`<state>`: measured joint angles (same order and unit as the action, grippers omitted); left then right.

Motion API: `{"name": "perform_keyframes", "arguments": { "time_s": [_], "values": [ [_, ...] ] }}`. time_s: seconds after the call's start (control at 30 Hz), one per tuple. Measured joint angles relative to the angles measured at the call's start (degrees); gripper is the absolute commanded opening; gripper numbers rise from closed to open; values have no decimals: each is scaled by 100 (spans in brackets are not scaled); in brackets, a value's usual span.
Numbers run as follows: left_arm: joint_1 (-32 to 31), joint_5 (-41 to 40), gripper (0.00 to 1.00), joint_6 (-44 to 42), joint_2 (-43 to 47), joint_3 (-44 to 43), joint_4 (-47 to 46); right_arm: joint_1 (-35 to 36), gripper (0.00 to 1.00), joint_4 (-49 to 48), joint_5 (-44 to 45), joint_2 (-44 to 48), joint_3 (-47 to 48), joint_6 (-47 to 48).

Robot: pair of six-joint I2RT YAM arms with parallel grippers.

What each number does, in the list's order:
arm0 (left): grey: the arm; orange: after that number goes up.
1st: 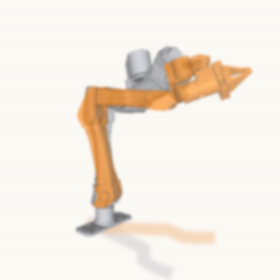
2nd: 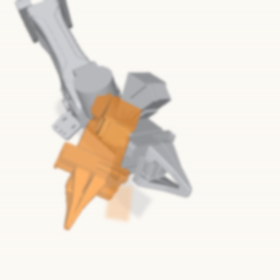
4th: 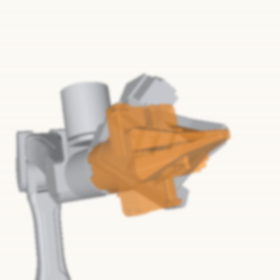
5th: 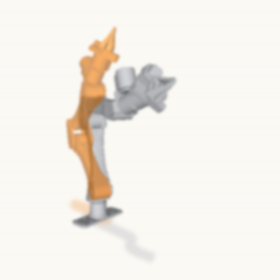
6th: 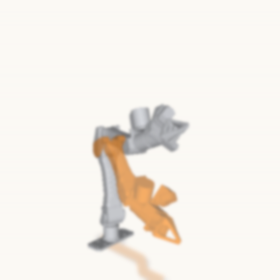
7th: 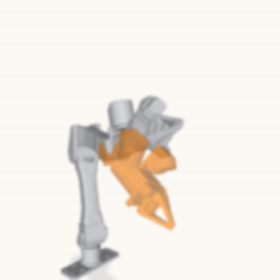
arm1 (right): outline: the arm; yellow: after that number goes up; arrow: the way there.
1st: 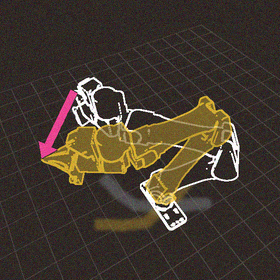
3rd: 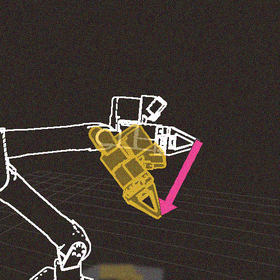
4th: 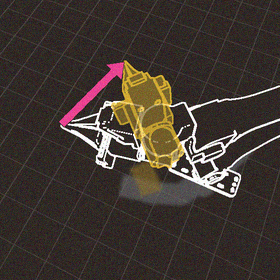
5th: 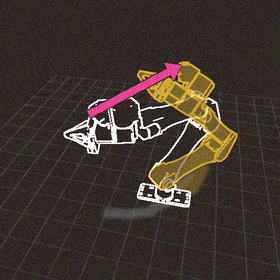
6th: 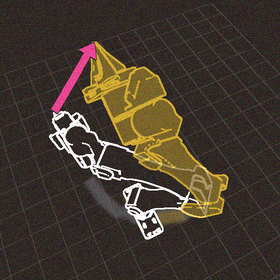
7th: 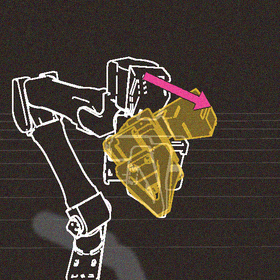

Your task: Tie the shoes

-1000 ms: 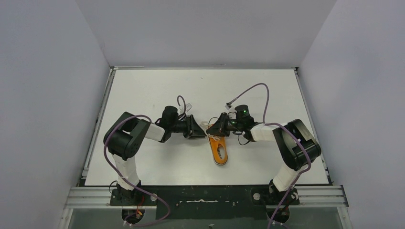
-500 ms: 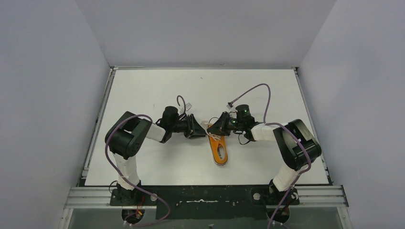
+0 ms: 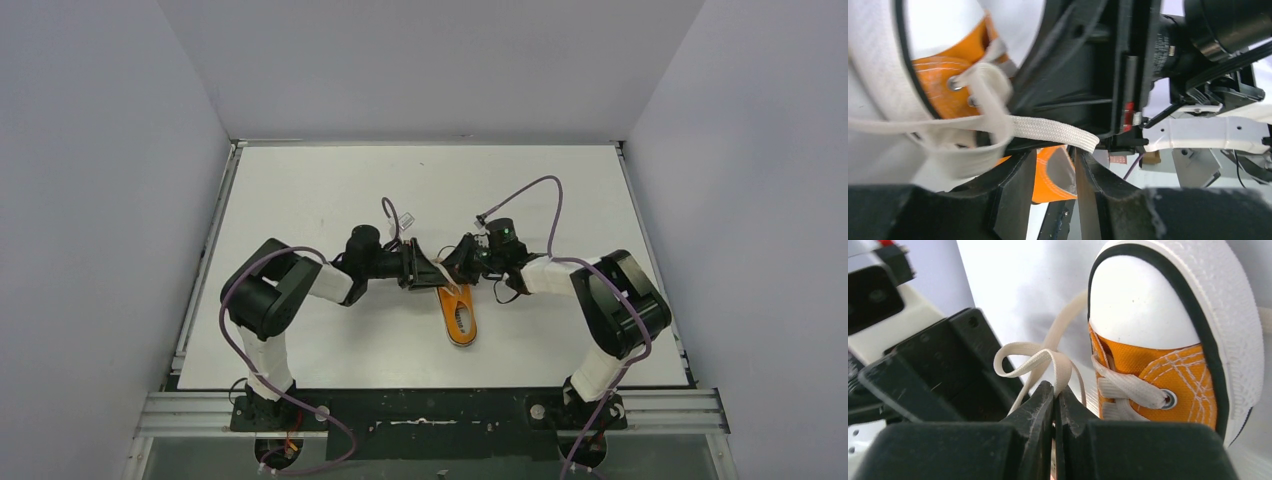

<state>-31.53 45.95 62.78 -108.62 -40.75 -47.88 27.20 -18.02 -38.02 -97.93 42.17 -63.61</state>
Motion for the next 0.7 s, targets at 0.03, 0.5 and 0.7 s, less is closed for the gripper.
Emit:
{"name": "perform_keyframes", "arguments": {
  "time_s": [0.03, 0.5, 0.7],
  "values": [
    [-50, 33, 32, 33, 26, 0, -122, 33, 0, 55, 74, 9, 22, -9],
    [-24, -129, 40, -367, 315, 0, 566, 105, 0, 243, 334, 238, 50, -168],
    [-17, -236, 38, -640, 476, -72, 846, 138, 0, 225, 332, 238, 50, -219]
  ]
}}
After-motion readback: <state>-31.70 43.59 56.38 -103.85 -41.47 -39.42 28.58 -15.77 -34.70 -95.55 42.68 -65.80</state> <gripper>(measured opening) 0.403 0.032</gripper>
